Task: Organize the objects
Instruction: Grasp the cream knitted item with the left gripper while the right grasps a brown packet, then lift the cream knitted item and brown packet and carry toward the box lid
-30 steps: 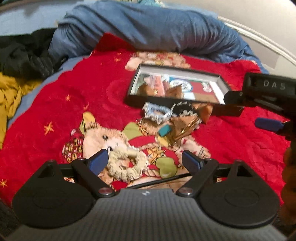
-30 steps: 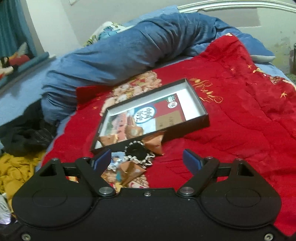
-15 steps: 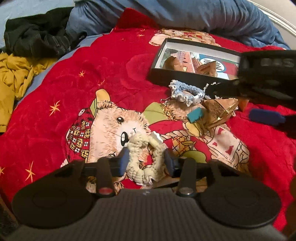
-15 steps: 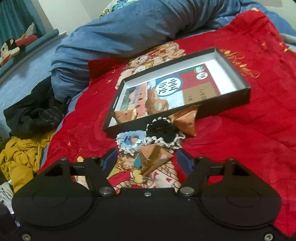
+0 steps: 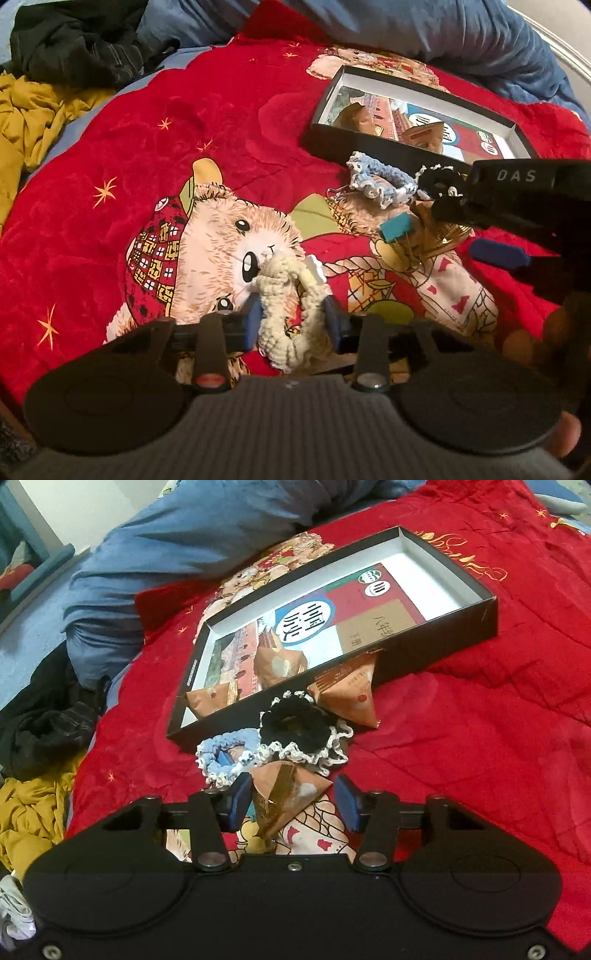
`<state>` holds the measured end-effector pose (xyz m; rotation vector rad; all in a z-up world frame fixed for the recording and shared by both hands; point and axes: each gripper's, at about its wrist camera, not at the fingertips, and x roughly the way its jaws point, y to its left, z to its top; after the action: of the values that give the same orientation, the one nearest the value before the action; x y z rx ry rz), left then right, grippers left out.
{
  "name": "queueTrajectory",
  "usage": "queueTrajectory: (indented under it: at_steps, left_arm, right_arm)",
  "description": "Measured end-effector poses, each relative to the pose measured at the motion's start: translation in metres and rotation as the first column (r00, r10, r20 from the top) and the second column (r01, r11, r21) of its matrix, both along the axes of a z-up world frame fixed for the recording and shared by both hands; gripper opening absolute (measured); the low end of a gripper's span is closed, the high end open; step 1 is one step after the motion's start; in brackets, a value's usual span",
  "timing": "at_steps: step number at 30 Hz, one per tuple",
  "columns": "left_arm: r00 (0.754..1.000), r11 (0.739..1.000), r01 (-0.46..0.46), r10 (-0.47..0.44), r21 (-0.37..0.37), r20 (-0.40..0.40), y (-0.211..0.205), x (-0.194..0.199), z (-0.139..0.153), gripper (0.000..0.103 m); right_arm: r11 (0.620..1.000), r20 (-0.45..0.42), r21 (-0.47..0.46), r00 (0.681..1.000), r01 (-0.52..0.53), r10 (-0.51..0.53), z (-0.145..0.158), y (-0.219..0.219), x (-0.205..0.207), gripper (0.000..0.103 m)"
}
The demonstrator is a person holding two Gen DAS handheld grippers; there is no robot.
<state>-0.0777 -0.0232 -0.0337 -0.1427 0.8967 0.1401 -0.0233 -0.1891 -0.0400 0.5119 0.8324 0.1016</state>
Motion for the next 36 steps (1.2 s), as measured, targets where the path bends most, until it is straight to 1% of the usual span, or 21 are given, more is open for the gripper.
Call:
queueTrajectory:
  at_steps: [4, 6, 11, 13, 17, 21, 23, 27, 31, 36]
  left_arm:
    - [1.0, 1.0, -0.004, 0.004, -0.01, 0.004, 0.0, -0.001, 0.001, 0.029]
    - [1.0, 1.0, -0.01, 0.01, -0.021, 0.007, 0.001, -0.003, 0.002, 0.027]
    - [1.0, 0.999, -0.025, 0.026, -0.029, 0.011, 0.003, -0.007, 0.005, 0.027]
    - [0.999, 0.998, -0.045, 0.046, -0.033, 0.016, 0.005, -0.009, 0.006, 0.027]
    - [0.998, 0.998, -0.053, 0.054, -0.034, 0.034, 0.006, -0.014, 0.009, 0.027]
    - [0.997, 0.998, -0.052, 0.054, -0.035, 0.05, 0.005, -0.015, 0.012, 0.026]
    - [0.996, 0.998, -0.044, 0.047, -0.045, 0.073, 0.004, -0.017, 0.016, 0.026]
    - [0.989, 0.999, -0.032, 0.037, -0.038, 0.144, 0.001, -0.024, 0.026, 0.026]
    - [0.979, 0.998, -0.038, 0.048, -0.053, 0.197, 0.003, -0.028, 0.034, 0.026]
    - [0.973, 0.996, -0.053, 0.069, -0.079, 0.22, 0.01, -0.029, 0.041, 0.027]
  right_arm:
    - [0.999, 0.02, -0.01, 0.999, -0.032, 0.032, -0.001, 0.007, 0.0, 0.039]
    - [1.0, 0.029, -0.008, 0.999, -0.027, 0.027, -0.002, 0.008, -0.001, 0.037]
    - [0.998, 0.041, 0.009, 0.998, -0.057, 0.056, 0.002, 0.012, -0.008, 0.026]
    - [0.998, 0.042, -0.001, 0.997, -0.067, 0.067, 0.004, 0.015, -0.011, 0.025]
    - [0.996, 0.054, 0.001, 0.995, -0.087, 0.087, 0.009, 0.019, -0.019, 0.024]
    - [0.996, 0.082, 0.025, 0.993, -0.09, 0.088, 0.017, 0.018, -0.029, 0.024]
    - [0.995, 0.097, 0.037, 0.991, -0.091, 0.087, 0.02, 0.016, -0.033, 0.024]
    - [0.994, 0.129, 0.058, 0.988, -0.092, 0.083, 0.029, 0.011, -0.04, 0.024]
    - [0.993, 0.158, 0.082, 0.985, -0.087, 0.073, 0.038, 0.003, -0.045, 0.024]
    - [0.992, 0.217, 0.087, 0.974, -0.092, 0.071, 0.053, -0.005, -0.053, 0.024]
